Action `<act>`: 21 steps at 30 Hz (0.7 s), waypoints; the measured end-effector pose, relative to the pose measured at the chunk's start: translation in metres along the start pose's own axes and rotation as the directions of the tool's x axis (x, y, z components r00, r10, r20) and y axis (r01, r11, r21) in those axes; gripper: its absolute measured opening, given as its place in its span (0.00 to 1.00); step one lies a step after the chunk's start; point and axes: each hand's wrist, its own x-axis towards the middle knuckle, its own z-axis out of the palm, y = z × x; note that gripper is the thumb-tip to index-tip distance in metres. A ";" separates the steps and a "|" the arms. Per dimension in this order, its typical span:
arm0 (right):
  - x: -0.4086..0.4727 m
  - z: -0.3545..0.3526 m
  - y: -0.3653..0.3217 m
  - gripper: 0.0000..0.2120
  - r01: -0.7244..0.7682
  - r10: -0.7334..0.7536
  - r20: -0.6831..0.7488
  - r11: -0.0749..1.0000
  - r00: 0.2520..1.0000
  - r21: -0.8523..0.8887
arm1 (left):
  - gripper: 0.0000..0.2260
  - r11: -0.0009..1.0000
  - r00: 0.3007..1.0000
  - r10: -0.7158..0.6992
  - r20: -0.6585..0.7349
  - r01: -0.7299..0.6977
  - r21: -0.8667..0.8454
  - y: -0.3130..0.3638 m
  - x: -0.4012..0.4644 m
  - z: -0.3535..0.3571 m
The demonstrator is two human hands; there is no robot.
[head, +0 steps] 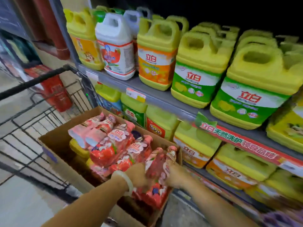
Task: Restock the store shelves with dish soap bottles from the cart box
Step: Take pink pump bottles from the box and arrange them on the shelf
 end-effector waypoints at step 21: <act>0.006 0.012 -0.014 0.38 -0.064 0.218 -0.180 0.789 0.959 0.611 | 0.18 0.836 0.986 -0.111 0.121 0.159 -0.525 -0.010 0.079 -0.008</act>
